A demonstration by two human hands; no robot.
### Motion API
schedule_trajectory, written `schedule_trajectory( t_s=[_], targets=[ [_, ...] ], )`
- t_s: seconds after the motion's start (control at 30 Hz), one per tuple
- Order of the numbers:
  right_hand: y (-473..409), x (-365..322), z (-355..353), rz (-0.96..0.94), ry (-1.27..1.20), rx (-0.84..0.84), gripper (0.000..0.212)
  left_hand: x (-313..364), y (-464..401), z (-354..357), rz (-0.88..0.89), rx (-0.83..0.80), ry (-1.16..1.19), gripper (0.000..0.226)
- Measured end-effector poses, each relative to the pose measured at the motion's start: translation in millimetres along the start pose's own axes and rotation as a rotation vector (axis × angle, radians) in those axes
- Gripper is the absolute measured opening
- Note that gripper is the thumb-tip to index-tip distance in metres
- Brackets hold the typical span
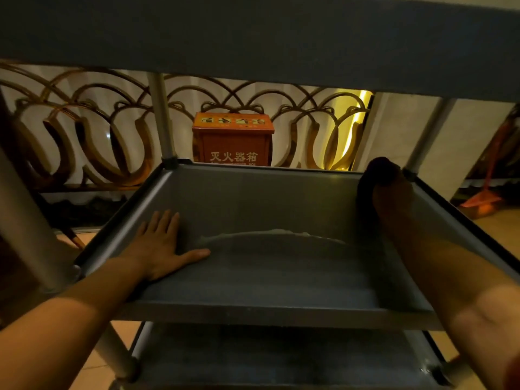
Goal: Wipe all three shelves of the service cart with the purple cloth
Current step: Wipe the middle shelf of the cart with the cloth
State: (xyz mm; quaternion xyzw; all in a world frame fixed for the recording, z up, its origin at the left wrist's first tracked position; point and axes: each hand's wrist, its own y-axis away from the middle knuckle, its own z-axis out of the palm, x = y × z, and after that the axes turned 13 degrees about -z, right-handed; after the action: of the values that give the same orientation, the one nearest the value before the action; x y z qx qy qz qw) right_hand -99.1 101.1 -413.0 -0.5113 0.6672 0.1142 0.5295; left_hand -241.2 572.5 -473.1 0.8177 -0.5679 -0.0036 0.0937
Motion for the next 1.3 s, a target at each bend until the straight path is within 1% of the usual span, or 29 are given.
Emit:
schedule_trajectory(
  t_s=[0.03, 0.1, 0.13, 0.17, 0.2, 0.23, 0.27, 0.33, 0.4, 0.47, 0.53, 0.63, 0.67, 0.8, 0.9, 1.0, 1.1, 1.13, 1.17, 1.23, 1.27, 1.3],
  targets=[
    [-1, -1, -2, -0.127, 0.169, -0.01, 0.036, 1, 0, 2, 0.007, -0.006, -0.015, 0.147],
    [0, 7, -5, -0.407, 0.523, 0.003, 0.026, 1, -2, 4, 0.007, -0.016, -0.032, 0.147],
    [-5, 14, -7, -0.518, 0.66, 0.003, 0.021, 2, -5, 5, 0.008, -0.022, -0.041, 0.148],
    [-11, 20, -12, -0.585, 0.759, -0.014, 0.023, 2, -7, 6, 0.012, -0.025, -0.059, 0.148],
    [-21, 26, -15, -0.595, 0.818, -0.028, 0.031, 3, -8, 6, 0.016, -0.029, -0.077, 0.148],
    [-29, 29, -19, -0.538, 0.853, -0.048, 0.038, 4, -7, 6, 0.015, -0.036, -0.091, 0.147],
    [-40, 33, -21, -0.482, 0.892, -0.049, 0.039, 5, -4, 6, 0.015, -0.043, -0.097, 0.146],
    [-50, 43, -14, -0.307, 0.959, -0.118, 0.037, 7, 1, 4, 0.02, -0.05, -0.102, 0.145],
    [-49, 55, 6, -0.165, 0.908, -0.24, 0.054, 8, 5, 3, 0.024, -0.051, -0.099, 0.144],
    [-40, 61, 27, -0.087, 0.787, -0.342, 0.065, 7, 7, 3, 0.025, -0.042, -0.096, 0.144],
    [-36, 52, 47, -0.048, 0.746, -0.386, 0.067, 6, 8, 3, 0.033, -0.035, -0.095, 0.143],
    [-33, 14, 86, -0.014, 0.684, -0.462, 0.065, 8, 7, 4, 0.059, -0.035, -0.097, 0.141],
    [-26, -1, 106, -0.049, 0.672, -0.501, 0.065, 10, 7, 5, 0.061, -0.034, -0.097, 0.141],
    [38, -74, 204, -0.317, 0.579, -0.641, 0.06, 7, 6, 10, 0.053, -0.007, -0.074, 0.137],
    [94, -125, 260, -0.518, 0.48, -0.808, 0.058, 3, 3, 11, 0.052, -0.001, -0.053, 0.138],
    [129, -150, 275, -0.657, 0.459, -0.886, 0.057, -1, 5, 12, 0.057, 0.004, -0.024, 0.139],
    [121, -146, 252, -0.709, 0.41, -0.95, 0.056, 0, 9, 11, 0.062, -0.002, -0.022, 0.139],
    [114, -139, 242, -0.713, 0.408, -0.925, 0.055, 1, 10, 10, 0.06, 0.0, -0.019, 0.139],
    [105, -131, 230, -0.707, 0.412, -0.845, 0.052, 2, 11, 8, 0.06, 0.001, -0.018, 0.14],
    [81, -112, 210, -0.66, 0.481, -0.546, 0.043, 4, 13, 5, 0.066, -0.005, -0.012, 0.14],
    [68, -102, 202, -0.595, 0.574, -0.412, 0.041, 5, 14, 5, 0.068, -0.008, -0.008, 0.14],
    [55, -95, 195, -0.493, 0.681, -0.338, 0.044, 6, 15, 5, 0.07, -0.005, -0.003, 0.139]
  ],
)
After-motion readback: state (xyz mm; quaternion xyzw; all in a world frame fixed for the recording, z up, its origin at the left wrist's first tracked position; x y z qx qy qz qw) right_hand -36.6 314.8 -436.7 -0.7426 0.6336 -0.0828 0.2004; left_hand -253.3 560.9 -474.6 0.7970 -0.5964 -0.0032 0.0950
